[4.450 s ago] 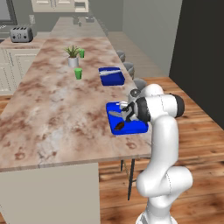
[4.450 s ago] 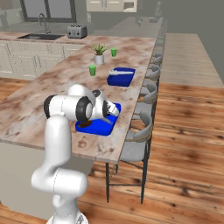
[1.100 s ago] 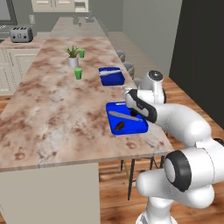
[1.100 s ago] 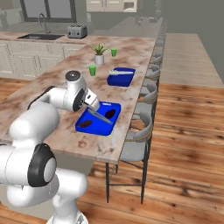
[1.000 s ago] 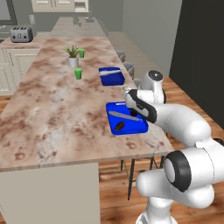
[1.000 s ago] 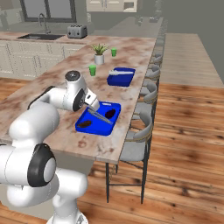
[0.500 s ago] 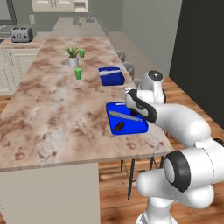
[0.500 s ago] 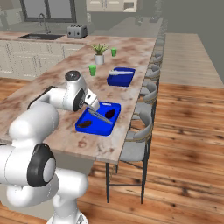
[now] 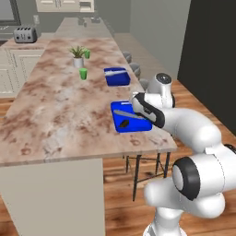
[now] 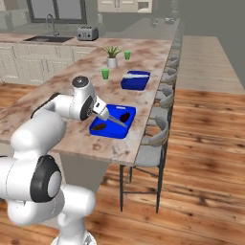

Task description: Gather the eggplant and sweet potato from the fridge and place them on a tray on the dining counter. Then gather the steak and chicken drumstick from the fridge and place them on the other tray.

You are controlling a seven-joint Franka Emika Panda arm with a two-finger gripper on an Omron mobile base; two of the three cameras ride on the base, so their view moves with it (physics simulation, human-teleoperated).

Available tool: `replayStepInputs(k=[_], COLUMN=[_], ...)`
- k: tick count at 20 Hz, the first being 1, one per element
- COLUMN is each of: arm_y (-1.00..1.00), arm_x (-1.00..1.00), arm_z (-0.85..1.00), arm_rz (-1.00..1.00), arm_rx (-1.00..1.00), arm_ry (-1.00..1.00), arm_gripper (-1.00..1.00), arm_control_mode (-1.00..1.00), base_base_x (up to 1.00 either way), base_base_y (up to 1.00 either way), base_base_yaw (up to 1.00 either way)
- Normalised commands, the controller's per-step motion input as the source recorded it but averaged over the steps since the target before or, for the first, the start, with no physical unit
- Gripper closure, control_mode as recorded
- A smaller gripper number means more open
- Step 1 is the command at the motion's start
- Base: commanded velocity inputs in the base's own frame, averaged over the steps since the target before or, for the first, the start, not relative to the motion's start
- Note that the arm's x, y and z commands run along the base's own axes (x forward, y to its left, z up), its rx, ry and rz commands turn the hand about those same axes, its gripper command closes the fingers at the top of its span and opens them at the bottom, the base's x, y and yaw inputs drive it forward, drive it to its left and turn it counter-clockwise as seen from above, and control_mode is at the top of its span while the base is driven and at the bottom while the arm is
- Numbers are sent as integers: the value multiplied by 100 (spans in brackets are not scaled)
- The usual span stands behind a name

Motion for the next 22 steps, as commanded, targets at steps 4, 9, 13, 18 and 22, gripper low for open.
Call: replayStepInputs(k=[4,9,13,18,22], arm_y=[0,0,0,0,0], arm_x=[0,0,0,0,0], arm_z=[0,0,0,0,0], arm_rz=[0,0,0,0,0], arm_rx=[0,0,0,0,0], arm_ry=[0,0,0,0,0], arm_gripper=[-100,-100,-100,-100,-100], arm_control_mode=[100,100,100,100,100], base_base_x=[-88,-60,-27,-8,-1], base_base_y=[0,3,7,6,3], base_base_yaw=[6,11,38,47,49])
